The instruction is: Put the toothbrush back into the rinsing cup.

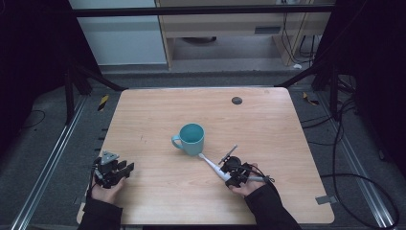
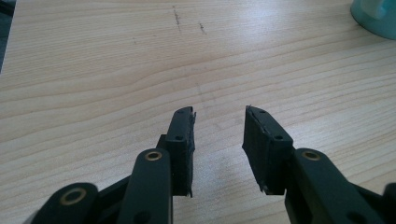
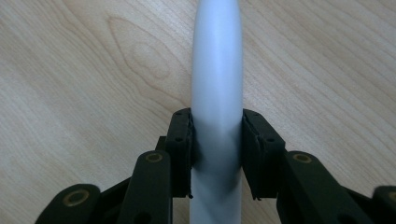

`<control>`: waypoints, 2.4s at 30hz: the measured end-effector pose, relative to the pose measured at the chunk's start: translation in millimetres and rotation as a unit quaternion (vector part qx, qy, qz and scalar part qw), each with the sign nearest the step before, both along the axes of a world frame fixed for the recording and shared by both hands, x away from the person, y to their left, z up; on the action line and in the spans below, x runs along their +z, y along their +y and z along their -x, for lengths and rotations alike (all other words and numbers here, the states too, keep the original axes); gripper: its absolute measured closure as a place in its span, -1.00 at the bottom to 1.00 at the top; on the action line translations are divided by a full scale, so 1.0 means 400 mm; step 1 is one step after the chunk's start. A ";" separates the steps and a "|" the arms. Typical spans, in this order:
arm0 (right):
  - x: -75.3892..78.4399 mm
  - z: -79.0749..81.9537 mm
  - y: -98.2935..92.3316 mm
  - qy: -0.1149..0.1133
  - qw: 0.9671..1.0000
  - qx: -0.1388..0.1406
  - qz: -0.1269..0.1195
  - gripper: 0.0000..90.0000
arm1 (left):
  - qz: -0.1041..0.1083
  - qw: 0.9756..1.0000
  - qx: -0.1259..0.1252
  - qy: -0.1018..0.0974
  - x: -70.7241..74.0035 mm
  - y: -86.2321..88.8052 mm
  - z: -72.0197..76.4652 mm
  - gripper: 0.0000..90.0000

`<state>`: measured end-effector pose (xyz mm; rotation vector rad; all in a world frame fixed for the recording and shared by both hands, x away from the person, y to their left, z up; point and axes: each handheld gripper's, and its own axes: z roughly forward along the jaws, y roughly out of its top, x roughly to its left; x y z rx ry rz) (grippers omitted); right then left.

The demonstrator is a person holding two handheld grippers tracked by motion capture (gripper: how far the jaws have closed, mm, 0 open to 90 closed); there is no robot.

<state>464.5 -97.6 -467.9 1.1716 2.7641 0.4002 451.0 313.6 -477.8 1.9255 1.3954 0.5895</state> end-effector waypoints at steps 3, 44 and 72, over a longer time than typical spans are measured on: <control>0.006 0.007 -0.002 -0.002 1.000 0.000 -0.004 0.47 | 0.002 1.000 0.001 0.000 0.000 0.001 0.000 0.40; 0.172 -0.001 -0.106 -0.305 0.915 -0.166 -0.203 0.47 | -0.001 1.000 0.006 -0.005 0.003 0.002 0.002 0.40; 0.217 -0.089 0.112 -0.379 0.854 -0.159 -0.318 0.47 | 0.001 1.000 0.007 -0.006 0.002 0.004 0.001 0.41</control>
